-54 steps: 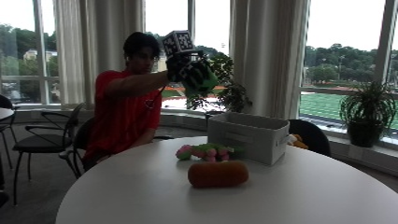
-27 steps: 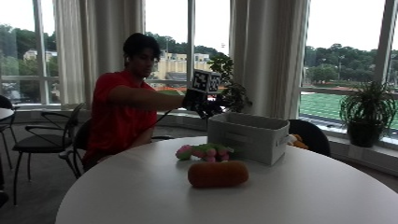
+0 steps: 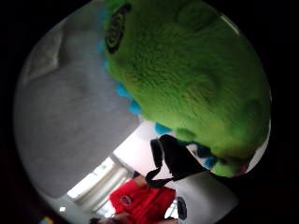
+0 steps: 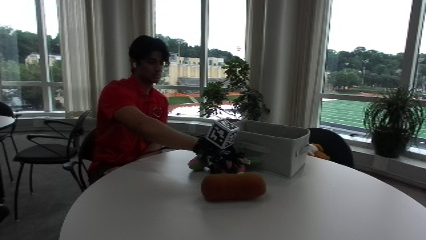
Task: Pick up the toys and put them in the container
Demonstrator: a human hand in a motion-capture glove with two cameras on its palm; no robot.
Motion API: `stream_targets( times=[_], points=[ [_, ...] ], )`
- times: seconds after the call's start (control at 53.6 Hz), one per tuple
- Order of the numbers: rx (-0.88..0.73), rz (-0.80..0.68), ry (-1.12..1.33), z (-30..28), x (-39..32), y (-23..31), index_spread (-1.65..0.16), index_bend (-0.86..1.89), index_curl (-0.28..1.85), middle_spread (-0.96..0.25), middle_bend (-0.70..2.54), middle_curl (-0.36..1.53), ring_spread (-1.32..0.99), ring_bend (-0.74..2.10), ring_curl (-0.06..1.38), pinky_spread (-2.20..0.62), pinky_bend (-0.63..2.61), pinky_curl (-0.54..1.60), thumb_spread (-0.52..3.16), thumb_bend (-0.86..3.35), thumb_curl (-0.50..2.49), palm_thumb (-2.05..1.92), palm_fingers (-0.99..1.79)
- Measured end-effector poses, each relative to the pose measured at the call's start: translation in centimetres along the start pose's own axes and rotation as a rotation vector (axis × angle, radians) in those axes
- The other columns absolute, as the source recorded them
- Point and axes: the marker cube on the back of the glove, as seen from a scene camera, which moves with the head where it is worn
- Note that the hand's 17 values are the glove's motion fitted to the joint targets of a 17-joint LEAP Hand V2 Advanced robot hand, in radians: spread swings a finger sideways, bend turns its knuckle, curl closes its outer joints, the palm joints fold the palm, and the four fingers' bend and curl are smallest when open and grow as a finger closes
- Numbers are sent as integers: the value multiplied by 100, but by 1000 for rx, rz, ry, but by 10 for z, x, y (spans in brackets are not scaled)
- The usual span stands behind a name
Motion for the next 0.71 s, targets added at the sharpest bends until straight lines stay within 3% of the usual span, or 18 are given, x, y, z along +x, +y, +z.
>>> stream_targets(
  times=[0.168, 0.299, 0.317, 0.336, 0.354, 0.392, 0.41, 0.485, 0.709],
  points=[
    [-1, -13, 48, 11, -13, -7, -29, -6, -1, 6, 15, 16, 4, 66, 44, -6, 157, 39, 108, -1, 37, 18, -26],
    [126, 11, 3, 13, -18, -7, -35, 3, -1, -7, 33, 23, -14, 88, 48, -29, 159, 38, 118, 4, 40, 29, 20],
    [141, 8, 3, 13, -17, -7, -37, 10, 1, -11, 41, 26, -18, 92, 49, -32, 155, 37, 120, 10, 43, 38, 40],
    [157, 4, 5, 13, -16, -7, -37, 4, -2, -11, 36, 24, -18, 88, 46, -32, 158, 37, 120, 5, 41, 32, 26],
    [173, 0, 6, 12, -15, -7, -38, 13, 2, -15, 46, 28, -23, 95, 50, -36, 152, 36, 120, 10, 44, 41, 47],
    [205, -8, 4, 13, -16, -7, -38, 15, 2, -20, 54, 31, -28, 95, 49, -39, 145, 34, 116, 14, 48, 49, 56],
    [224, -13, 0, 14, -17, -6, -39, 9, 1, -20, 47, 29, -29, 95, 48, -39, 149, 36, 120, 11, 46, 43, 47],
    [306, -32, -17, 20, -27, -2, -39, 22, 5, -28, 67, 37, -37, 100, 52, -43, 135, 34, 102, 19, 56, 64, 76],
    [422, -30, 2, 17, -28, 8, -41, 39, 12, -38, 81, 48, -45, 103, 56, -44, 123, 36, 72, 25, 72, 80, 102]
  ],
)
